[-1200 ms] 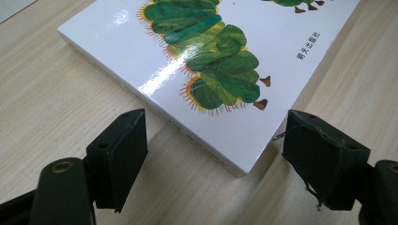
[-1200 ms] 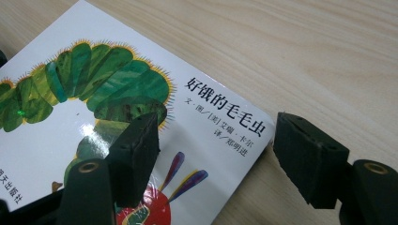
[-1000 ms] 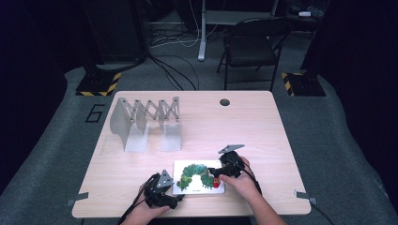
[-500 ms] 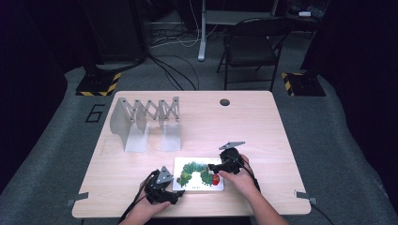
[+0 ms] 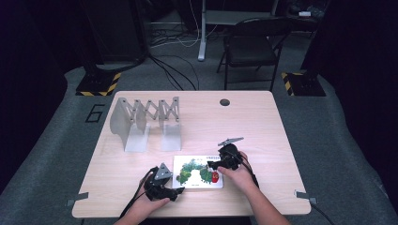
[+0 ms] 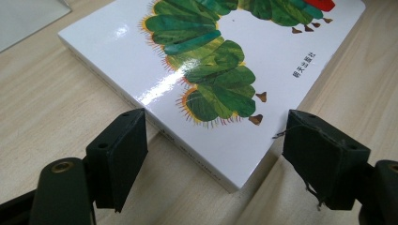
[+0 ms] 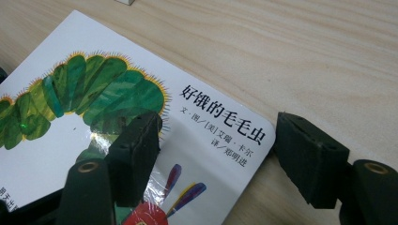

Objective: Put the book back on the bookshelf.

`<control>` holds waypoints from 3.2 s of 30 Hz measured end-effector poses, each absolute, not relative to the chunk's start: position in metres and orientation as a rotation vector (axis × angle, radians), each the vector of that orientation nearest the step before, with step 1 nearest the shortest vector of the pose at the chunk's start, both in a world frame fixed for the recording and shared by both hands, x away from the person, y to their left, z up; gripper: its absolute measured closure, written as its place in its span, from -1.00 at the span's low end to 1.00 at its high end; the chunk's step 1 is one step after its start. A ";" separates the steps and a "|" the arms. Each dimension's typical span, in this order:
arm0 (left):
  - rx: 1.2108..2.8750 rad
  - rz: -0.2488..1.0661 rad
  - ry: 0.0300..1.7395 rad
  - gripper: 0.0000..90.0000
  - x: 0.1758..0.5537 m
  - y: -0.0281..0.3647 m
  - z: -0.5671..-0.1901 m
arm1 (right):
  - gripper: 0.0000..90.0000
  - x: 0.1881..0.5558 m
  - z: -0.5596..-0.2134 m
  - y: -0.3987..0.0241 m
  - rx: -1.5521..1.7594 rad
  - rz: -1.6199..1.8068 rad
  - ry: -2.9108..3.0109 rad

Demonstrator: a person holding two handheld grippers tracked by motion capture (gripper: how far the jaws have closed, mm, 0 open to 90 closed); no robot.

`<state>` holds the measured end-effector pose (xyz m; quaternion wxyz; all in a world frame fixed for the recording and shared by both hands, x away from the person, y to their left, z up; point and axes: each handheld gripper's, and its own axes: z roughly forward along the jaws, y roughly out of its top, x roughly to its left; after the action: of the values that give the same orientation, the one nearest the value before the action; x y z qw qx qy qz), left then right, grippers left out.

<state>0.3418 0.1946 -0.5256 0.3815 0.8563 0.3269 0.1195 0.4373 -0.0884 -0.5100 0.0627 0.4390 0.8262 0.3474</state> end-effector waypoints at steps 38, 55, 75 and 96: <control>2.203 0.421 0.973 -0.91 0.324 0.173 -0.528 | -0.31 0.433 -0.511 -0.078 1.349 1.097 2.503; 2.168 0.457 1.033 -0.90 0.315 0.168 -0.529 | -0.27 0.426 -0.507 -0.081 1.459 1.023 2.471; 2.147 0.469 1.079 -0.90 0.306 0.162 -0.530 | -0.25 0.424 -0.503 -0.083 1.611 1.005 2.442; 2.133 0.483 1.092 -0.91 0.305 0.160 -0.531 | -0.21 0.427 -0.502 -0.080 1.637 1.009 2.409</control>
<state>0.3047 0.1596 -0.5306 0.3414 0.8202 0.4198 0.1858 0.4271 -0.0804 -0.5018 0.0297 0.5309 0.7811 0.3272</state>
